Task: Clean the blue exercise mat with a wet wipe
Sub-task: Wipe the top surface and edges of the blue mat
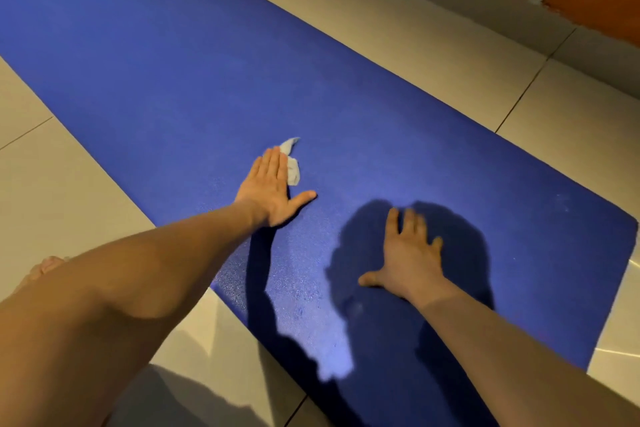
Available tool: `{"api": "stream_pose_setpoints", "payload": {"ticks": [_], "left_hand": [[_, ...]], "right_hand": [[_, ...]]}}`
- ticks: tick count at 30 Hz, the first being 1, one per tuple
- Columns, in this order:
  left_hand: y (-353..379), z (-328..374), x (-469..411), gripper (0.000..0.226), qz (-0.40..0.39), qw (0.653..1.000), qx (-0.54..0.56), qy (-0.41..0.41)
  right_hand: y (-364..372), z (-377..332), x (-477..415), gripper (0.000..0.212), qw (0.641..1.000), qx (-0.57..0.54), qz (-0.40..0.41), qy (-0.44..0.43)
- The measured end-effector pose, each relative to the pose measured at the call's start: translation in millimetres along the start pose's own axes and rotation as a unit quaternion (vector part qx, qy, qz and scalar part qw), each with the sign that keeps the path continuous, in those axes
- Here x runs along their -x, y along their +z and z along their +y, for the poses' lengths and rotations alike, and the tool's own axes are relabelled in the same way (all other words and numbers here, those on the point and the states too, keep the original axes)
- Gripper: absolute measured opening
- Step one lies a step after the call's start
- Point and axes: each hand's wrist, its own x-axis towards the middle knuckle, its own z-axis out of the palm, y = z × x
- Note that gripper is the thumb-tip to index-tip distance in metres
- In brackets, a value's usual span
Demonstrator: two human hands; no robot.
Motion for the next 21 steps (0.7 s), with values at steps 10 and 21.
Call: {"api": "stream_pose_setpoints", "payload": {"ticks": [10,21], "left_hand": [[29,66,40,0.113,-0.021,0.966,-0.034,0.254],[-6,33,-25,0.123,0.026,0.999,-0.019,0.002]], "right_hand": [[1,30,-22,0.162,0.997,-0.003,-0.053,0.051],[3,31,-27,0.163,0.997,-0.015,-0.061,0.049]]}}
